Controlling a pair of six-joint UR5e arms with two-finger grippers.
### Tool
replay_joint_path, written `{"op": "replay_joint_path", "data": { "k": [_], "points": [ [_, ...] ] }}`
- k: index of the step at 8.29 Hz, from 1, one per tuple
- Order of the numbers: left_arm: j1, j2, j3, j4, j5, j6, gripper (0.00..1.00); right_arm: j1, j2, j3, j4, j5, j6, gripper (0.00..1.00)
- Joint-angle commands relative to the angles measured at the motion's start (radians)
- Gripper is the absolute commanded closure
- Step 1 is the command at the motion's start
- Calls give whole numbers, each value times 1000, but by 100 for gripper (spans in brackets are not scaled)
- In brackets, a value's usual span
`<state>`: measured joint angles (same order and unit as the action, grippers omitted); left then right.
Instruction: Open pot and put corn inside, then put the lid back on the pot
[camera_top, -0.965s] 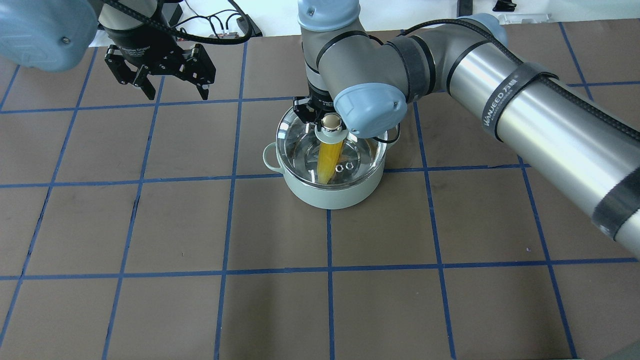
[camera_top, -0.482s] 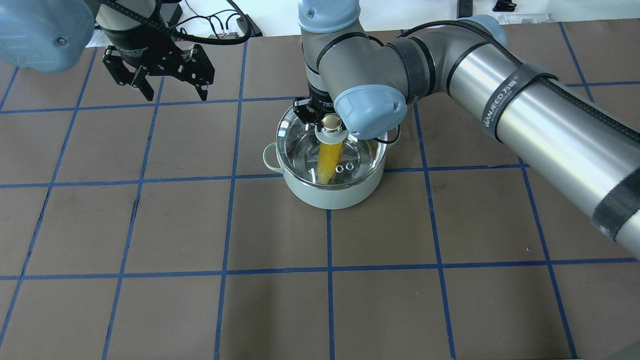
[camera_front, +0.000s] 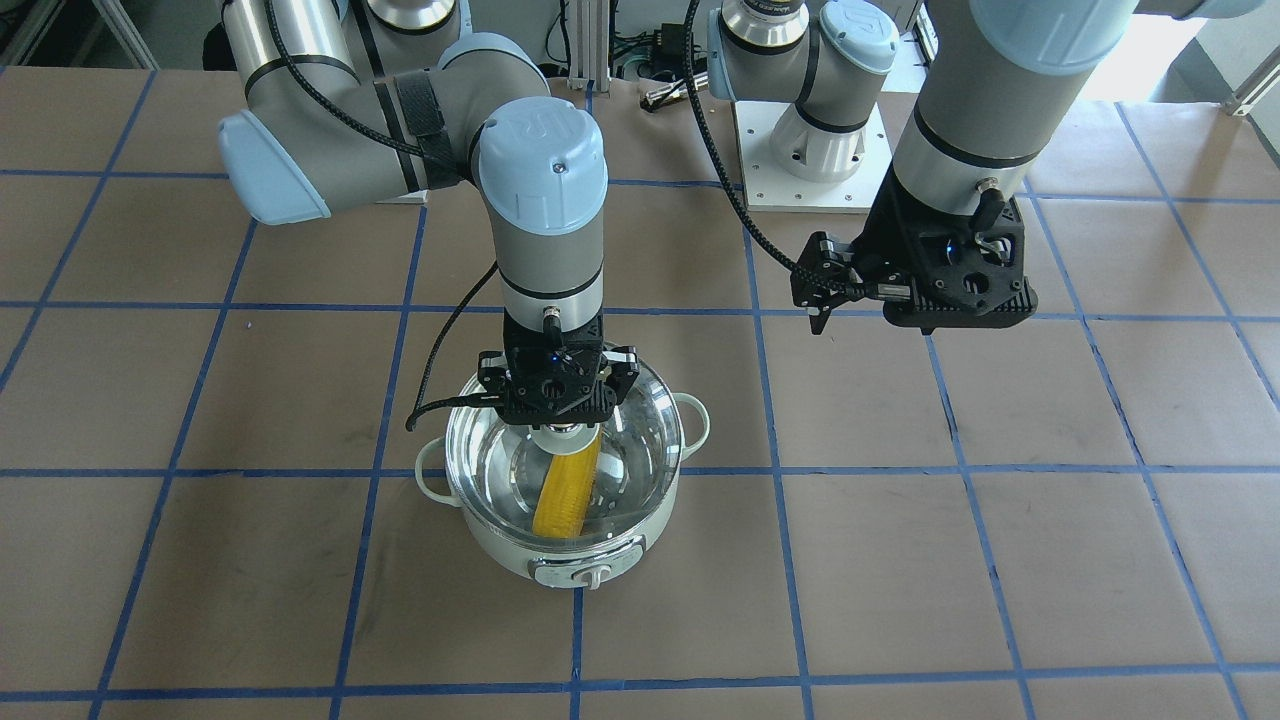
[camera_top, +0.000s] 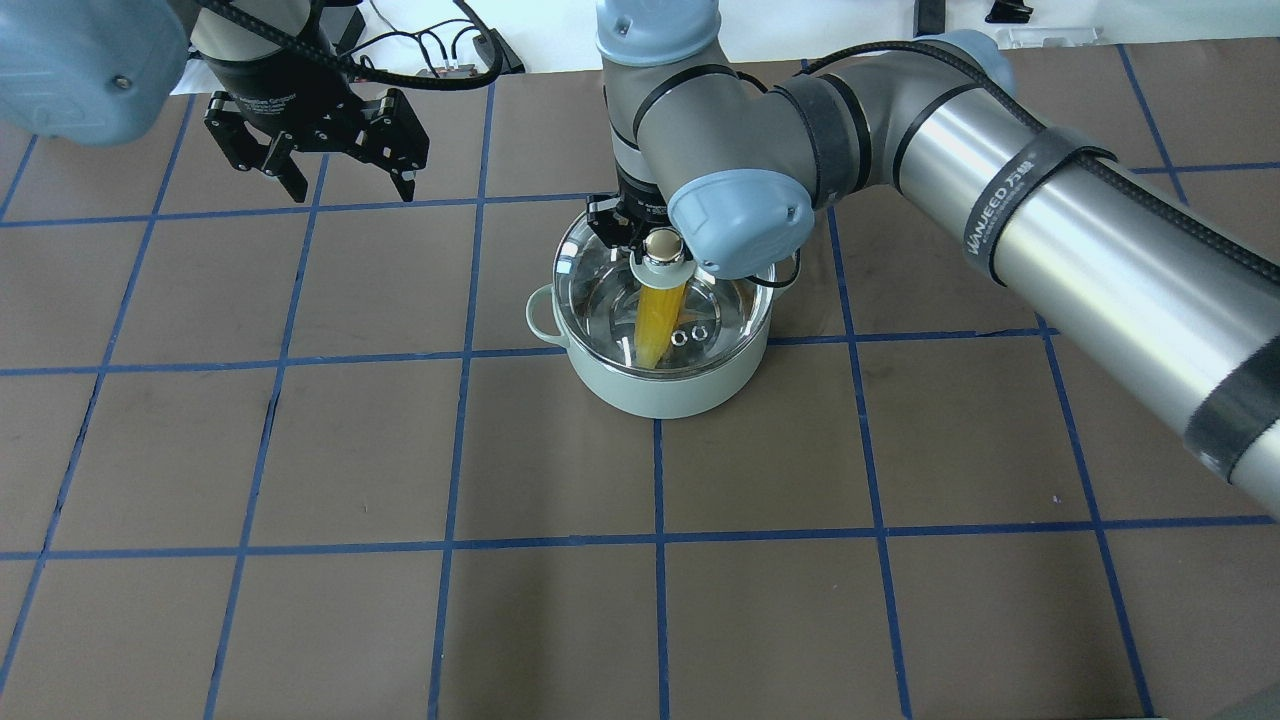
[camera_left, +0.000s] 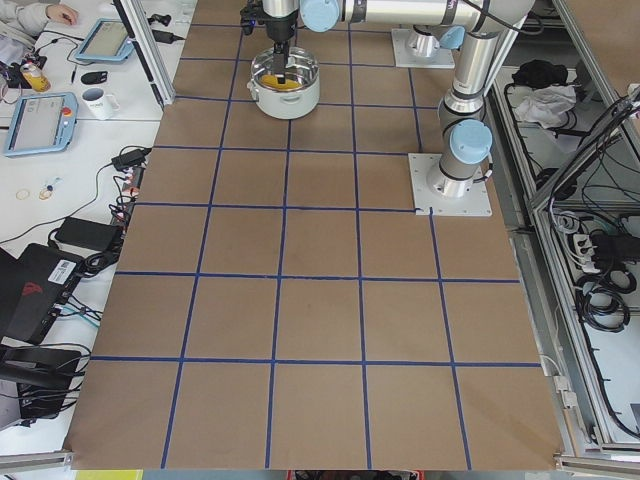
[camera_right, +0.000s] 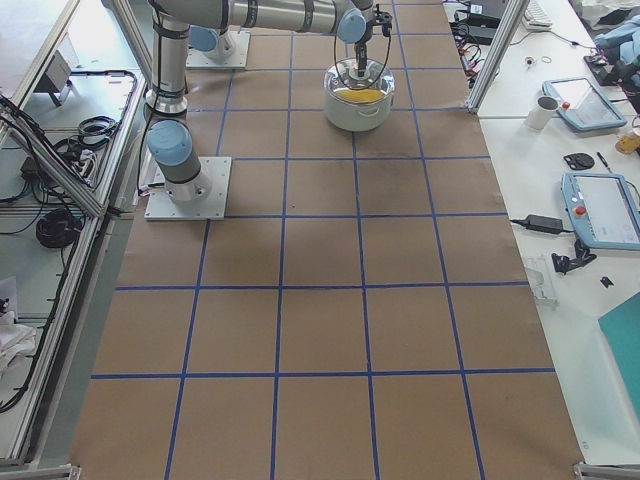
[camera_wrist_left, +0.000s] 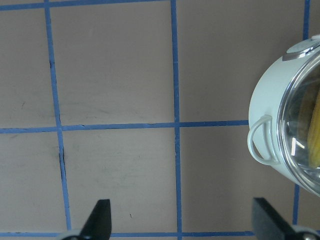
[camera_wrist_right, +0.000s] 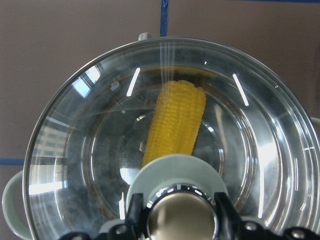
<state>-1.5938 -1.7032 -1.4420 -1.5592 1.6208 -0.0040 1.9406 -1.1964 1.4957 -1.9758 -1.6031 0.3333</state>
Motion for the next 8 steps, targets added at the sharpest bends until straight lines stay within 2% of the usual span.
{"op": "replay_joint_path", "data": {
  "k": [1, 3, 4, 5, 6, 8],
  "points": [
    [0, 4, -15, 2, -2, 6, 0, 1, -2, 8, 0, 2, 0, 71],
    [0, 5, -15, 5, -2, 3, 0, 0, -2, 9, 0, 5, 0, 69],
    [0, 8, -17, 1, 1, 6, 0, 1, 0, 8, 0, 2, 0, 49],
    [0, 8, -17, 2, -4, -1, 0, 1, 0, 9, -2, -1, -2, 14],
    [-2, 11, -15, 5, -9, -8, 0, 0, -2, 9, -2, -1, -3, 0],
    [-2, 13, -17, 5, -2, -7, 0, 0, -8, 8, -6, -1, -4, 0]
  ]
}}
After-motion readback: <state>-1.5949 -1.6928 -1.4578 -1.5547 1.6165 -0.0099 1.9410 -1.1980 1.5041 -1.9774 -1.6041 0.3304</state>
